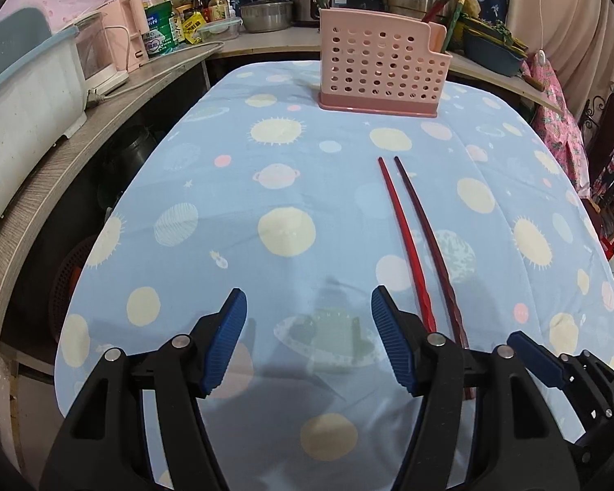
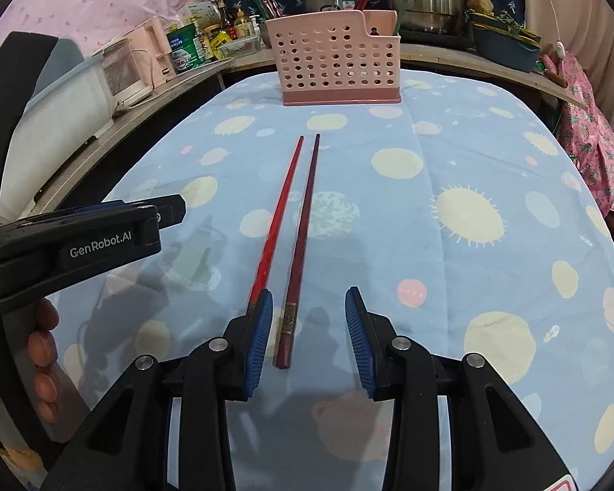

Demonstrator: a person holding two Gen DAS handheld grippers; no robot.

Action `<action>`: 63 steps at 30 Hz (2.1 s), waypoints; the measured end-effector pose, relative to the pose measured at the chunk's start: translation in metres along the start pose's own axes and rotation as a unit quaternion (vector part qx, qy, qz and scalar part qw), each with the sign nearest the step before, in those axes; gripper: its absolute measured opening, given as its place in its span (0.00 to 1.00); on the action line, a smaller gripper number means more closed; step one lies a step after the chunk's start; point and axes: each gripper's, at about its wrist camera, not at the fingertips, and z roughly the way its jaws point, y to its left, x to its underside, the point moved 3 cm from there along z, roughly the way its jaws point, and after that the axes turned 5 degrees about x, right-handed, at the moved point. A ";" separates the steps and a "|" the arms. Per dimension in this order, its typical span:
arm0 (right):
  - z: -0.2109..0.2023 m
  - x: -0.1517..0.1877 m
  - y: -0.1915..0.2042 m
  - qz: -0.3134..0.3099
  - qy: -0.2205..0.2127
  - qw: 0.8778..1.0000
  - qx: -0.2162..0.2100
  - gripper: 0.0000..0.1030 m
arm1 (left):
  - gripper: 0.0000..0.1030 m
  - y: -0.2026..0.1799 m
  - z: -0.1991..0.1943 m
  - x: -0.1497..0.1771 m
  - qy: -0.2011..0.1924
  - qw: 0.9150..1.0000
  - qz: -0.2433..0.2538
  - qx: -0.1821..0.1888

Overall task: Organize utensils
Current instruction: 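Withdraw both open tools from the basket toward the last two chopsticks, then grasp the dark brown chopstick with the right tool while the left tool grasps the red one, then lift the red chopstick with the left tool while the right tool lifts the brown one toward the basket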

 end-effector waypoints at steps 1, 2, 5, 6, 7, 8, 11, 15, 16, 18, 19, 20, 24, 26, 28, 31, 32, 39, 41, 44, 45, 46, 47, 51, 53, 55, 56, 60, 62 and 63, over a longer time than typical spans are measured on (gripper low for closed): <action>0.001 0.001 0.002 -0.002 0.003 1.000 -0.002 0.35 | 0.59 0.000 0.001 0.002 0.002 1.000 0.000 0.000; 0.003 0.002 0.004 -0.003 0.004 1.000 -0.003 0.35 | 0.59 0.001 0.002 0.004 0.005 1.000 0.000 0.000; 0.007 0.006 0.008 -0.009 0.009 1.000 -0.007 0.33 | 0.60 0.002 0.004 0.007 0.009 1.000 -0.002 0.000; 0.008 0.007 0.008 -0.010 0.011 1.000 -0.007 0.32 | 0.60 0.002 0.004 0.008 0.010 1.000 -0.002 0.000; 0.010 0.008 0.009 -0.012 0.013 1.000 -0.007 0.29 | 0.60 0.002 0.005 0.009 0.011 1.000 -0.003 0.000; 0.011 0.010 0.010 -0.014 0.015 1.000 -0.006 0.28 | 0.60 0.002 0.005 0.010 0.012 1.000 -0.003 0.000; 0.015 0.013 0.012 -0.018 0.020 1.000 -0.005 0.23 | 0.60 0.002 0.007 0.012 0.017 1.000 -0.004 0.003; 0.017 0.015 0.010 -0.019 0.020 1.000 0.001 0.14 | 0.60 0.000 0.008 0.014 0.021 1.000 -0.002 0.006; 0.017 0.014 0.008 -0.017 0.019 1.000 0.002 0.09 | 0.62 -0.002 0.008 0.015 0.021 1.000 0.000 0.007; 0.017 0.015 0.003 -0.011 0.018 1.000 0.007 0.07 | 0.65 -0.005 0.008 0.016 0.020 1.000 0.003 0.008; 0.016 0.015 0.000 -0.007 0.017 1.000 0.008 0.07 | 0.66 -0.007 0.007 0.016 0.020 1.000 0.005 0.010; 0.016 0.015 -0.003 -0.003 0.017 1.000 0.010 0.07 | 0.67 -0.009 0.008 0.017 0.021 1.000 0.008 0.012; 0.014 0.016 -0.017 0.016 0.014 1.000 0.021 0.07 | 0.69 -0.021 0.009 0.022 0.028 0.999 0.018 0.022; 0.013 0.017 -0.024 0.024 0.013 0.999 0.026 0.07 | 0.71 -0.028 0.010 0.024 0.030 0.999 0.026 0.028; 0.011 0.018 -0.031 0.034 0.013 0.999 0.031 0.07 | 0.72 -0.035 0.012 0.027 0.033 0.998 0.032 0.032; 0.008 0.021 -0.040 0.045 0.013 0.998 0.034 0.07 | 0.72 -0.043 0.016 0.031 0.040 0.998 0.037 0.040; 0.008 0.021 -0.042 0.047 0.013 0.998 0.035 0.07 | 0.72 -0.046 0.017 0.032 0.042 0.997 0.039 0.042; 0.006 0.024 -0.045 0.049 0.013 0.998 0.035 0.07 | 0.64 -0.052 0.028 0.039 0.058 0.997 0.044 0.041; 0.006 0.024 -0.044 0.050 0.013 0.998 0.035 0.07 | 0.64 -0.054 0.029 0.040 0.055 0.997 0.049 0.036; 0.007 0.024 -0.044 0.049 0.012 0.998 0.035 0.07 | 0.58 -0.054 0.027 0.040 0.053 0.997 0.051 0.038; 0.006 0.024 -0.044 0.049 0.012 0.998 0.035 0.07 | 0.57 -0.054 0.027 0.040 0.052 0.996 0.053 0.038; 0.007 0.024 -0.044 0.049 0.013 0.998 0.035 0.07 | 0.52 -0.054 0.027 0.040 0.052 0.996 0.055 0.038; 0.007 0.024 -0.044 0.050 0.013 0.998 0.035 0.07 | 0.46 -0.055 0.026 0.040 0.051 0.996 0.056 0.040; 0.006 0.024 -0.044 0.050 0.013 0.998 0.034 0.07 | 0.25 -0.056 0.023 0.040 0.052 0.996 0.058 0.051; 0.006 0.024 -0.044 0.051 0.013 0.998 0.034 0.07 | 0.14 -0.055 0.022 0.041 0.055 0.995 0.055 0.058; 0.005 0.024 -0.044 0.051 0.013 0.998 0.033 0.07 | 0.07 -0.054 0.022 0.040 0.059 0.995 0.052 0.064; 0.005 0.024 -0.043 0.051 0.013 0.998 0.032 0.07 | 0.07 -0.053 0.021 0.040 0.062 0.995 0.049 0.069; 0.001 0.024 -0.042 0.051 0.012 0.998 0.029 0.07 | 0.07 -0.047 0.019 0.040 0.069 0.994 0.033 0.081; -0.002 0.023 -0.042 0.051 0.009 0.998 0.027 0.07 | 0.07 -0.045 0.015 0.039 0.068 0.994 0.028 0.084; -0.004 0.023 -0.042 0.052 0.008 0.998 0.026 0.07 | 0.07 -0.044 0.012 0.038 0.065 0.994 0.028 0.085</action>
